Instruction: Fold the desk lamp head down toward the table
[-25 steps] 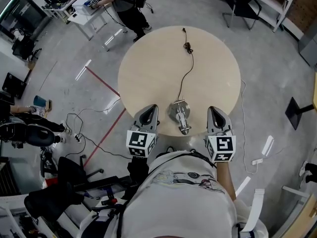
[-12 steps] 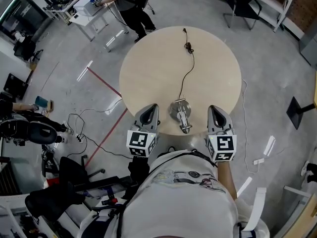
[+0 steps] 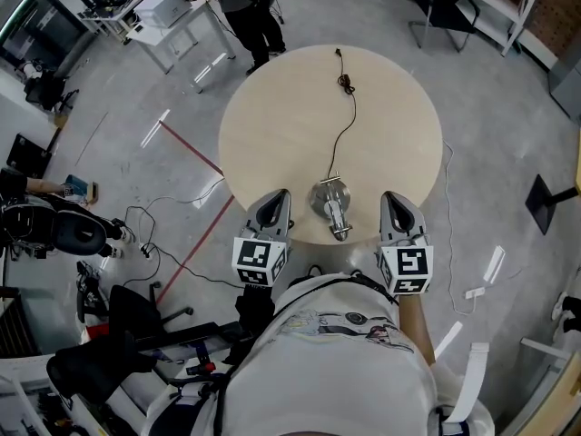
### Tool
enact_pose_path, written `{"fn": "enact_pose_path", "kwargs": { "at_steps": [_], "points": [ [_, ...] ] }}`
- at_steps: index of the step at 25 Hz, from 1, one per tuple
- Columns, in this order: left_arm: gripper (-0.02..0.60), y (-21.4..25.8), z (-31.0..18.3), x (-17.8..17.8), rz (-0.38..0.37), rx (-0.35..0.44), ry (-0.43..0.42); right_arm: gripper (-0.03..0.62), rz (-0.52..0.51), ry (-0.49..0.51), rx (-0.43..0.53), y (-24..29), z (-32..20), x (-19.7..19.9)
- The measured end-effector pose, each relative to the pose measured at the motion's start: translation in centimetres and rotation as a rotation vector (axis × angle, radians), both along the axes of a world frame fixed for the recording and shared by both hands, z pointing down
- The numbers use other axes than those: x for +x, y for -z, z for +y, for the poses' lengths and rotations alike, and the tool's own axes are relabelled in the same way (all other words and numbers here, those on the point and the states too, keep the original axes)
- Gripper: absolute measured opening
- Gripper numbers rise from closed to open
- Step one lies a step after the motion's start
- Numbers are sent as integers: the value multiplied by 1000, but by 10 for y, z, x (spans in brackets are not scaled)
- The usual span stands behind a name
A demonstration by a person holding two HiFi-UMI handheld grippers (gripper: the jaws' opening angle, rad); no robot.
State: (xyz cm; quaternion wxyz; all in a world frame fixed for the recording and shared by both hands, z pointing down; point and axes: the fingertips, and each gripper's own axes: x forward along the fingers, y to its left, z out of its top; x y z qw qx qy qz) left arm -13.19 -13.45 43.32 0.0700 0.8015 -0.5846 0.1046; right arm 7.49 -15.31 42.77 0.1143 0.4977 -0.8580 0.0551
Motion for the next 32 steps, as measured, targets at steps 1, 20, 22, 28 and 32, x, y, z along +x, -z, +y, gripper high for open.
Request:
{"fn": "enact_pose_path", "kwargs": {
  "at_steps": [1, 20, 22, 28, 32],
  "points": [
    [3, -1, 0, 0, 0, 0, -1, 6, 1, 1, -1, -1, 1, 0],
    [3, -1, 5, 2, 11, 0, 8, 6, 28, 18, -10, -6, 6, 0],
    [3, -2, 6, 2, 11, 0, 9, 5, 30, 17, -12, -7, 7, 0],
    [3, -4, 9, 0, 10, -5, 19, 5, 35, 23, -11, -9, 8, 0],
    [3, -6, 10, 2, 12, -9, 20, 5, 38, 30, -14, -10, 10, 1]
  ]
}}
